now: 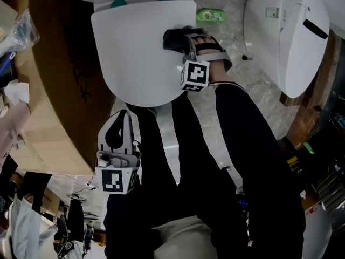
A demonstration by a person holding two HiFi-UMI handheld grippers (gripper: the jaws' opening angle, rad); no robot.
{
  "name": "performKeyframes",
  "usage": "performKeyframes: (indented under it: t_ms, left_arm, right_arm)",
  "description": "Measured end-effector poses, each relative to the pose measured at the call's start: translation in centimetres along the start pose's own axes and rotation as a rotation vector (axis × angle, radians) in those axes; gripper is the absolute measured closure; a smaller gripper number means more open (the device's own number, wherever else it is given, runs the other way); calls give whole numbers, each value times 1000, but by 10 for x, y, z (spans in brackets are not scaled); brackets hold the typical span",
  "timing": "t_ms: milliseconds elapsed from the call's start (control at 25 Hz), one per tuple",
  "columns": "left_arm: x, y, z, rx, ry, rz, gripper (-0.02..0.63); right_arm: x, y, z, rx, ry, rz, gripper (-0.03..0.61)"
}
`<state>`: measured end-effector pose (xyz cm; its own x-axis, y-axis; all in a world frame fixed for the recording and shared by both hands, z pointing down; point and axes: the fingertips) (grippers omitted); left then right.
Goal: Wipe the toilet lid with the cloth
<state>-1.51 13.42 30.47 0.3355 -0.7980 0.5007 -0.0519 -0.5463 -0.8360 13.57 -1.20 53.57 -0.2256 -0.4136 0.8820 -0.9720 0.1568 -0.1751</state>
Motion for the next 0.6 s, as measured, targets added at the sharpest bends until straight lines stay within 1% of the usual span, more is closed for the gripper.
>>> performKeyframes:
  t_ms: [240,600]
  left_arm:
    - [-7,-1,2,5,-13,12,601]
    - [-11,2,12,20,-63,22,601]
  right_arm:
    - [-15,-2,-42,7,41,-9,506]
    - [-43,2,-104,8,124,-22,506]
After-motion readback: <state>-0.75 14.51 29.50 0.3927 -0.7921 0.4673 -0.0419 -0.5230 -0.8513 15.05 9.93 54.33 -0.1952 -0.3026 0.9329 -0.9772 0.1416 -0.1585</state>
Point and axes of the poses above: the fingertips, and each gripper's own axes: x forward along the fingers, z to its right, y out of its top, and after that the axes turned 3 degrees about x, right-handed
